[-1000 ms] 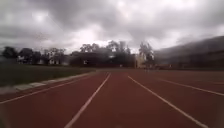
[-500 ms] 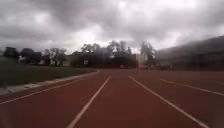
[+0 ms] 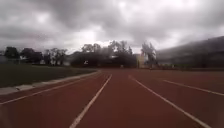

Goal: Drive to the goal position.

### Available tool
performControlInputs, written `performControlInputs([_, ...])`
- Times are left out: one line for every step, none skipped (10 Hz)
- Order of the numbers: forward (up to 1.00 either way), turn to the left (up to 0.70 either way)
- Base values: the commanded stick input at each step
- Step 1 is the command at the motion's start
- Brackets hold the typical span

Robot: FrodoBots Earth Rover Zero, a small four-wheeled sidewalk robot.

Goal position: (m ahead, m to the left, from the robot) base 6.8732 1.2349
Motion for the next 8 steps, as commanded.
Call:
performControlInputs([0.70,0.00])
performControlInputs([0.70,0.00])
performControlInputs([0.70,0.00])
performControlInputs([0.70,0.00])
performControlInputs([0.70,0.00])
performControlInputs([0.70,0.00])
performControlInputs([0.70,0.00])
performControlInputs([0.70,0.00])
